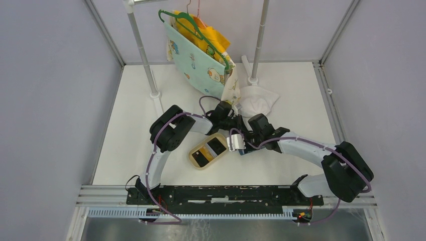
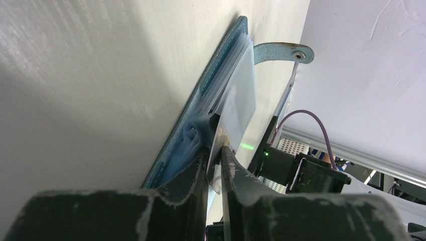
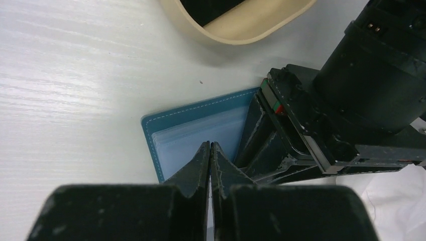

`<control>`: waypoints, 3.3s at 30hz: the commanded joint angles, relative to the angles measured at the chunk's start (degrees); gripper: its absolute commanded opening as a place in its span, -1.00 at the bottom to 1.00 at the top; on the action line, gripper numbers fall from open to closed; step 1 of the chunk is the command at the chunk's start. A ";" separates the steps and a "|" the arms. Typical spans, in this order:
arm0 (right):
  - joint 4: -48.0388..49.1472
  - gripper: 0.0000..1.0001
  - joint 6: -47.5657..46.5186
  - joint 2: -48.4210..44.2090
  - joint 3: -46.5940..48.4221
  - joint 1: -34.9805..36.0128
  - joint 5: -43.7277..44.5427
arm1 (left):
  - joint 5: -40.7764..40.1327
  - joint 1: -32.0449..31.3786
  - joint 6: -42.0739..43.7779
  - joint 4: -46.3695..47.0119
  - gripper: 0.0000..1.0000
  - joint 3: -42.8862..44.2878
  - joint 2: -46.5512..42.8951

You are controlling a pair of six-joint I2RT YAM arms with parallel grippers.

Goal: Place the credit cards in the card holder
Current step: Insert the credit card into the card holder, then pick up the credit card from the storage box.

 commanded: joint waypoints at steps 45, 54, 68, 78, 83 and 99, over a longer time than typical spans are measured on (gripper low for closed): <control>-0.09 -0.86 0.86 0.81 -0.17 -2.18 22.07 | -3.18 0.61 2.23 -5.05 -0.14 -2.19 -0.59; -6.15 -0.83 0.27 -5.19 2.79 -9.44 3.55 | -6.40 0.80 8.53 -14.81 -0.04 0.97 -7.83; -11.19 -0.51 2.29 -15.53 9.12 -18.11 -11.31 | -13.60 0.15 21.43 -20.23 0.99 -4.36 -30.59; -11.96 0.96 16.00 -8.51 19.51 -18.45 -25.74 | -33.54 -0.05 32.35 -26.87 0.99 -15.21 -59.22; -11.19 0.96 16.61 -4.06 18.93 -18.40 -30.09 | -42.59 0.00 32.70 -29.83 0.99 -20.63 -68.49; 6.72 0.96 30.11 -6.21 4.72 -19.75 -35.19 | -44.30 0.00 0.12 -27.20 0.37 -41.82 -82.49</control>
